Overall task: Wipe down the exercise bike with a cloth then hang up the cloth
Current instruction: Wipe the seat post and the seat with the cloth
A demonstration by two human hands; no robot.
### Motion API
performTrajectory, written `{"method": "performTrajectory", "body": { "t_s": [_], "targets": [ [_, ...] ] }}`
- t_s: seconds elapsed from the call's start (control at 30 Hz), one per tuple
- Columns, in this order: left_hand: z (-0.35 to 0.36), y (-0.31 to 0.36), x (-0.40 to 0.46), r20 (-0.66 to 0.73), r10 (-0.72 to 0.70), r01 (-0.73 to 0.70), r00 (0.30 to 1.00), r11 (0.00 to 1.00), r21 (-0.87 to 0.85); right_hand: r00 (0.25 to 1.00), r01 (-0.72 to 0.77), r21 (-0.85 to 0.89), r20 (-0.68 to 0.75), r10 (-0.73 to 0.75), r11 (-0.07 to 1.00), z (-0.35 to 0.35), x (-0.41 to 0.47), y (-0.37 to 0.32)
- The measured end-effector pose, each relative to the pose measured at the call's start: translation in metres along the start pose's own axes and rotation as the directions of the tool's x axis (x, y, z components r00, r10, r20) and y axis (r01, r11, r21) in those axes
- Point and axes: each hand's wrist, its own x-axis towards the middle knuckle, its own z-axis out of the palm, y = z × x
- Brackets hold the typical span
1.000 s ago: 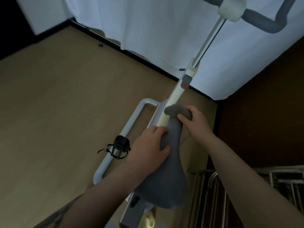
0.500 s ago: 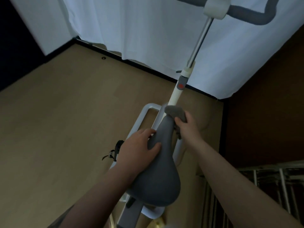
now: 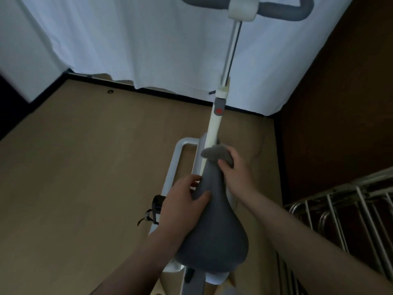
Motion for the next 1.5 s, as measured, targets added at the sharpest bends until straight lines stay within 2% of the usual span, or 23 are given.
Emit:
{"method": "performTrajectory", "body": {
  "t_s": [0.1,0.2,0.3,0.37,0.43,0.57,0.67,0.73,0.8,0.87,0.97,1.03,1.07,1.17,1.23,1.3,1.33,1.37,1.47,1.5],
  "targets": [
    [0.000,-0.003,0.002,0.030,-0.004,0.005,1.000,0.999,-0.035,0.970,-0.204,0.014,0.135,0.200,0.979,-0.002,0.044,-0.013],
    [0.000,-0.004,0.002,0.055,0.003,-0.001,0.998,0.999,-0.039,0.922,-0.373,0.225,0.199,0.332,0.900,0.004,0.061,-0.011],
    [-0.003,-0.004,0.003,0.075,0.043,-0.044,0.996,0.999,0.006,0.928,-0.360,0.515,0.113,0.355,0.778,0.009,0.049,0.013],
    [-0.006,-0.004,0.002,0.097,0.067,-0.068,0.993,0.998,0.009,0.924,-0.332,0.619,0.064,0.376,0.712,0.010,0.042,0.023],
    [-0.008,-0.002,-0.001,0.115,0.075,-0.075,0.991,0.997,-0.001,0.928,-0.322,0.599,0.046,0.371,0.733,0.008,0.040,0.023],
    [-0.003,-0.005,0.004,0.098,0.074,-0.073,0.992,0.997,-0.017,0.946,-0.319,0.303,0.044,0.321,0.898,0.009,0.048,0.002],
    [-0.001,-0.007,0.005,0.085,0.055,-0.052,0.995,0.998,-0.032,0.982,-0.174,0.127,-0.048,0.182,0.976,0.014,0.034,-0.006],
    [-0.001,-0.006,0.004,0.071,0.050,-0.049,0.996,0.998,-0.026,0.991,-0.057,-0.072,-0.128,0.047,0.996,0.012,0.008,0.001],
    [-0.001,-0.004,0.004,0.056,0.043,-0.042,0.998,0.999,-0.019,0.992,0.032,-0.276,-0.110,-0.065,0.961,0.005,-0.017,0.004],
    [0.000,-0.002,0.004,0.036,0.037,-0.038,0.999,0.999,0.012,0.986,0.136,-0.346,-0.045,-0.162,0.928,-0.002,-0.016,-0.001],
    [0.003,-0.001,0.001,-0.015,0.024,-0.023,1.000,0.998,0.066,0.967,0.256,-0.366,0.088,-0.241,0.895,0.002,0.007,-0.015],
    [0.003,0.000,-0.008,-0.099,0.053,-0.041,0.994,0.992,0.120,0.943,0.329,-0.397,0.185,-0.276,0.857,0.011,0.003,-0.017],
    [0.002,0.000,-0.014,-0.153,0.077,-0.053,0.985,0.986,0.156,0.908,0.414,-0.418,0.252,-0.334,0.809,0.015,-0.005,-0.013],
    [0.002,-0.001,-0.038,-0.243,0.098,-0.037,0.965,0.969,0.244,0.739,0.654,-0.377,0.503,-0.448,0.656,0.004,-0.022,0.006],
    [0.006,-0.006,-0.047,-0.268,0.104,-0.029,0.958,0.962,0.270,0.723,0.682,-0.378,0.478,-0.498,0.627,-0.007,-0.004,0.013],
    [0.009,-0.011,-0.049,-0.303,0.107,-0.015,0.947,0.956,0.292,0.806,0.586,-0.333,0.338,-0.487,0.739,-0.007,-0.003,0.017],
    [0.009,-0.011,-0.049,-0.317,0.102,-0.007,0.943,0.958,0.287,0.831,0.546,-0.289,0.306,-0.465,0.786,-0.003,-0.011,0.018],
    [0.009,-0.011,-0.048,-0.331,0.097,-0.007,0.939,0.964,0.265,0.825,0.549,-0.250,0.316,-0.469,0.798,0.000,-0.020,0.020],
    [0.011,-0.011,-0.045,-0.363,0.080,-0.023,0.928,0.987,0.158,0.677,0.709,-0.226,0.479,-0.558,0.668,-0.010,-0.029,0.027],
    [0.011,-0.011,-0.045,-0.366,0.068,-0.015,0.928,0.989,0.144,0.665,0.729,-0.242,0.474,-0.577,0.641,-0.015,-0.020,0.027]
  ]
}}
